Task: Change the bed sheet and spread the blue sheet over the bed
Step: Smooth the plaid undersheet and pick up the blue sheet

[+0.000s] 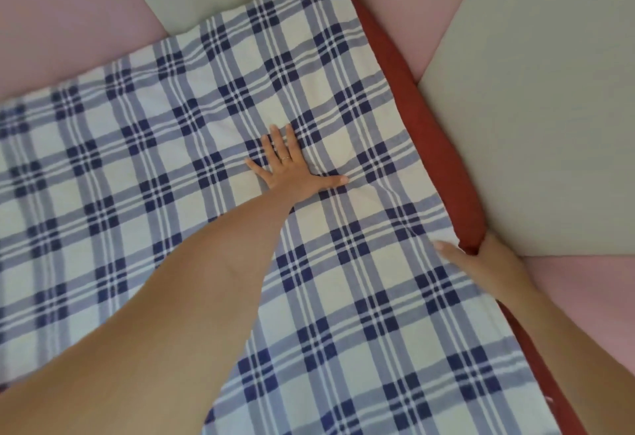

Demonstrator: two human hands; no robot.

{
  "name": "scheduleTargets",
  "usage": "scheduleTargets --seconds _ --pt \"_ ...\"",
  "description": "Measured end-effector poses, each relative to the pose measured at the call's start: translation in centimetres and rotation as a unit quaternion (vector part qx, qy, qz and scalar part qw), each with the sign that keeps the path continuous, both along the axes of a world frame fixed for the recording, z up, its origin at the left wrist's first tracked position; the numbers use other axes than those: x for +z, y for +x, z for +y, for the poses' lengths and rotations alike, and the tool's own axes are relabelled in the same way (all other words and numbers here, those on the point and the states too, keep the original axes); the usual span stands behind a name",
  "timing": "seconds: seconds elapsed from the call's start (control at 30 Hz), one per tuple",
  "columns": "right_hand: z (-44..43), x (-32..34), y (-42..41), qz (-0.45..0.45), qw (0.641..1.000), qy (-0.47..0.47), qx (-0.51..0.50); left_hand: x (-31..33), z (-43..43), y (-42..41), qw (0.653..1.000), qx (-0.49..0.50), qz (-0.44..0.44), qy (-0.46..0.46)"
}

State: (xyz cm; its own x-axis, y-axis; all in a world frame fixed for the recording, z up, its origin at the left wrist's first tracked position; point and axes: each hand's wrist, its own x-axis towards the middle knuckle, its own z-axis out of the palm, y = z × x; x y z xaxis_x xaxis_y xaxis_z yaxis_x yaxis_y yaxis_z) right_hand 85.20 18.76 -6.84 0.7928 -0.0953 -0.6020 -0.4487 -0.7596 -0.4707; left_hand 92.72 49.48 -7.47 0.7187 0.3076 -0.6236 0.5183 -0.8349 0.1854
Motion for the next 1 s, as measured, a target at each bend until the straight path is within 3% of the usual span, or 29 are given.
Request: scheduleTargets --seconds 0.2,0.33,0.57,0.7,0.87,1.0 --pt "0.0 0.4 -3.1 -0.117 0.989 -0.089 0.015 -1.0 0.1 -0.5 0.999 -0.007 -0.034 0.020" --pt "-1.2 0.0 -6.7 -0.223 0.944 -0.237 0.060 -1.5 0.5 -0.7 0.998 -0.015 -0.060 0.025" --pt "-0.3 -4.3 -7.1 -0.233 0.923 -0.305 0.033 -2.2 -0.3 -1.5 0.992 0.011 -0.123 0.028" --pt "0.0 -4.4 -7.0 -0.204 0.909 -0.355 0.082 -2.4 -2.6 -3.3 0.984 0.094 -0.141 0.050" --pt "0.1 -4.6 -6.4 -0.177 0.891 -0.404 0.103 -4.2 -13.2 -15.9 0.934 0.087 -0.342 0.055" --pt "-0.2 -4.5 -6.2 -0.183 0.902 -0.381 0.087 -4.5 -22.0 -29.6 0.939 -0.036 -0.340 -0.032"
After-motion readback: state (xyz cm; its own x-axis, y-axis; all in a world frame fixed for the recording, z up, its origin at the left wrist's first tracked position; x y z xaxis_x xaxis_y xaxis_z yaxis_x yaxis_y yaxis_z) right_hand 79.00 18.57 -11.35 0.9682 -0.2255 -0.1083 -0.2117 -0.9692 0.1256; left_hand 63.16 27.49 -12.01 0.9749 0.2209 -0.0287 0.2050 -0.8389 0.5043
